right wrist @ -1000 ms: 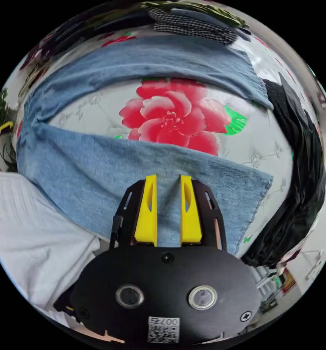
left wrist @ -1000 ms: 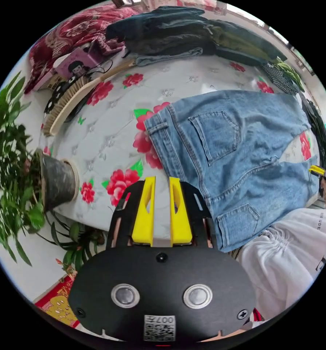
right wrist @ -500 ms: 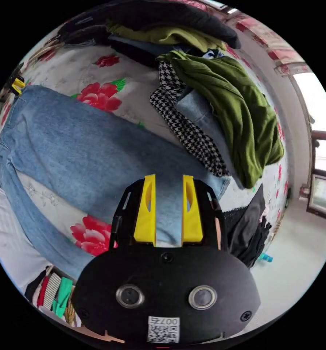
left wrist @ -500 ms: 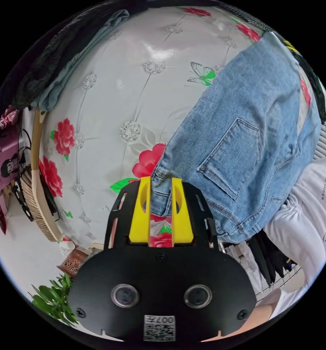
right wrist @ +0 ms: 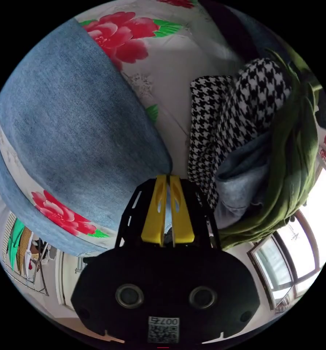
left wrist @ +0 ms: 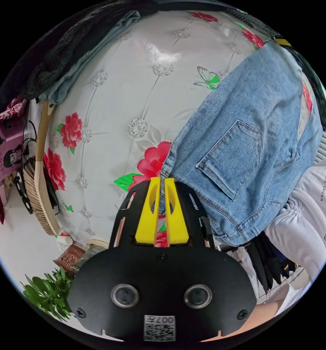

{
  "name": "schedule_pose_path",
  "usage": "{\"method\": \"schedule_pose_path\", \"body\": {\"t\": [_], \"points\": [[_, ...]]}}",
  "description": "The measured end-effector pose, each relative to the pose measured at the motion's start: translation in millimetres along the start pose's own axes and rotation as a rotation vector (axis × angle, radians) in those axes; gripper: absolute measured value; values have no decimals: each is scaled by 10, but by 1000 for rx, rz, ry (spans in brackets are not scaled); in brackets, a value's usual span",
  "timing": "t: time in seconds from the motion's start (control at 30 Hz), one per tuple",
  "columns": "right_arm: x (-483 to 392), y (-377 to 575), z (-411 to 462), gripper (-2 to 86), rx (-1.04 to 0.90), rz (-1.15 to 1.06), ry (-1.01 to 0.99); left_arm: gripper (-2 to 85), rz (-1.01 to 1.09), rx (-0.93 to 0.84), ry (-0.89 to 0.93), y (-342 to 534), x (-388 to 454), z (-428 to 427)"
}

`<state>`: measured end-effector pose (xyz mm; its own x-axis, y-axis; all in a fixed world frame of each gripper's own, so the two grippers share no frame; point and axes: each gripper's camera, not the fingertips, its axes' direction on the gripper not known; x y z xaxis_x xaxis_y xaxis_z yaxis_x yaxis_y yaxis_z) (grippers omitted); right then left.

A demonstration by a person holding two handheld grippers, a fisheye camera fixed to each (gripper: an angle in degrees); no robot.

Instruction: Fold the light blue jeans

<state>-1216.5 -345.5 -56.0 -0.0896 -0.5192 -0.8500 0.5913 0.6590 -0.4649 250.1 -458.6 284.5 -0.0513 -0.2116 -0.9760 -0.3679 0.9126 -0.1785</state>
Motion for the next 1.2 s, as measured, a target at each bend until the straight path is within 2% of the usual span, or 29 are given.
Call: {"method": "schedule_pose_path", "body": {"t": [0.1,0.17,0.3,0.47,0.53,0.63,0.7,0.77,0.9,1.07,1.2], "points": [[-167,384,-230,-1,117,148,80,-2,-45,59,-33,244,96,-144],[-281,942,-525,-2,257,334,85,-6,-80,137,-59,542,236,-338],[-768,1874,-965,-2,394,528,171,-8,-155,278,-94,1167,522,-682],[-2003,3141,-1314,-2,494,785,287,-7,-216,498,-165,2370,1291,-1117],[-2528,3419,-1228,-2,475,812,296,-7,-231,538,-174,2761,1613,-1143],[-3331,3592,-717,-1,429,868,117,-7,-247,528,-154,3203,2127,-829],[-3718,3511,-207,-1,344,882,-100,-7,-245,440,-96,3255,2399,-391],[-4124,3357,421,-2,216,880,-303,-8,-226,262,-9,3148,2719,320],[-4206,3460,611,-1,220,889,-320,-8,-127,122,-81,2996,3047,738],[-4082,4011,385,2,392,940,-244,-8,-177,270,-121,3219,2979,281],[-4217,4182,876,10,332,965,-494,-8,-189,271,-108,3337,3104,473]]}}
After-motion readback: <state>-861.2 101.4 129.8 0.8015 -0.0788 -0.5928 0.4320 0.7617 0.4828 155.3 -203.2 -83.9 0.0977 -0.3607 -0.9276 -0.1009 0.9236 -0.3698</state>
